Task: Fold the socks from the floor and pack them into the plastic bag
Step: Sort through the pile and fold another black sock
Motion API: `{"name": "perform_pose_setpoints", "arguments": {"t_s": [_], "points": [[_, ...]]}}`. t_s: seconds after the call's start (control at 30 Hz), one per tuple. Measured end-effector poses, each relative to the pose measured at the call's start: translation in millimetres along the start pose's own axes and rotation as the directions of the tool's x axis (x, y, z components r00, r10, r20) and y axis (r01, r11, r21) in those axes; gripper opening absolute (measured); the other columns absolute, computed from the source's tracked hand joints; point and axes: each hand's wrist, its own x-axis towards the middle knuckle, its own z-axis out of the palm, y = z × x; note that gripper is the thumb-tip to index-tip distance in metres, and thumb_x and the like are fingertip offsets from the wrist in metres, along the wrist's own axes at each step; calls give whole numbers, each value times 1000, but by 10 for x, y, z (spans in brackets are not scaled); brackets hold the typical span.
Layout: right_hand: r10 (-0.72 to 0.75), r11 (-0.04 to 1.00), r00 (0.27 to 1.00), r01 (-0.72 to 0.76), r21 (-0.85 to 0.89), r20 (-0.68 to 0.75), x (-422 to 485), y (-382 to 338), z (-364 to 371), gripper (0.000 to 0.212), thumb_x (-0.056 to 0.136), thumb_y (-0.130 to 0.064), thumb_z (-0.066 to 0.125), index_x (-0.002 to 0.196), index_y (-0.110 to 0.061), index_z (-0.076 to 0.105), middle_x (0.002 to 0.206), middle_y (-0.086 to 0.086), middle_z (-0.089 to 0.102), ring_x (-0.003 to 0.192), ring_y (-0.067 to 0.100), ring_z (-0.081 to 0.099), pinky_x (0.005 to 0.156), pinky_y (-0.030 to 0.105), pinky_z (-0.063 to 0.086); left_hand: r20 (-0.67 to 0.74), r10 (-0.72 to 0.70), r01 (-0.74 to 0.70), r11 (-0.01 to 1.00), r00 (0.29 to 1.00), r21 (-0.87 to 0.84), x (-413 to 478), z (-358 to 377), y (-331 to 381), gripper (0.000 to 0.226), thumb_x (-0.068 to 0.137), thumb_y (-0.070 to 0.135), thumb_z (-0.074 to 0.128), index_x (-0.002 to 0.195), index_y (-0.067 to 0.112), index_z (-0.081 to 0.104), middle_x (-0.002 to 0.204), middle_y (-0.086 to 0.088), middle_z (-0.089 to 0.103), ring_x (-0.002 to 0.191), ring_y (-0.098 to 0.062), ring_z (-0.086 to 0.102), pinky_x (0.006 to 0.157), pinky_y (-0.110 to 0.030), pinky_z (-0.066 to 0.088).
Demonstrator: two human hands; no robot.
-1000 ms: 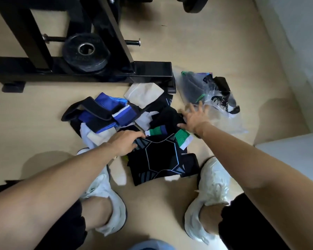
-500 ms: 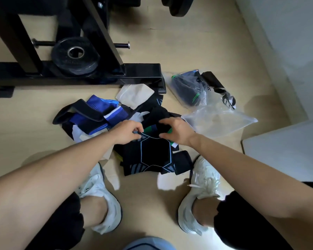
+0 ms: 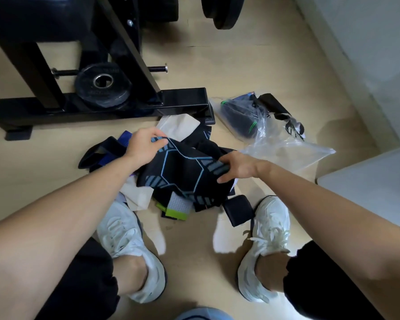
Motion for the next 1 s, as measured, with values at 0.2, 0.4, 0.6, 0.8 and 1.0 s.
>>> {"name": "perform_pose_setpoints", "arguments": {"t_s": [0.2,0.4,0.6,0.8,1.0], "points": [[41,897,973,64,438,-226,-12,-79,-50,11,90,-14,71,88,-6,64,68,-2,59,53,1,58,52,14,45,-39,-93,98,985,995,143,136,-370,-98,10,85,37,78,83,31,70,89,5,74,87,-19,68,80,-35,55],[235,754,854,141,642,-464,108,-10,-54,37,90,-13,72,65,-19,45,48,-9,42,62,22,49,63,41,49,37,-285,287,957,958,-33,33,-271,-286,18,86,25,78,82,10,71,79,-12,74,73,-25,66,73,-35,53],[194,658,827,289,696,-527,100,-168,-52,12,91,-9,70,86,-15,61,50,-13,52,47,8,50,55,30,45,204,-289,344,879,935,-331,8,-90,244,30,92,21,74,117,4,67,103,-14,74,71,-17,67,65,-25,62],[84,671,832,359,649,-548,47,-440,98,5,88,-3,71,91,-1,67,73,-3,62,58,0,54,59,13,44,285,-217,321,860,934,-397,19,175,690,38,90,24,76,120,4,65,111,-16,72,80,-24,73,69,-30,62],[-3,590,857,418,690,-516,-161,-552,81,11,90,1,67,92,-8,73,84,5,72,74,13,66,73,25,57,302,-158,294,824,940,-484,-47,289,1021,23,92,20,74,108,6,66,97,-15,75,79,-22,74,71,-26,62]]}}
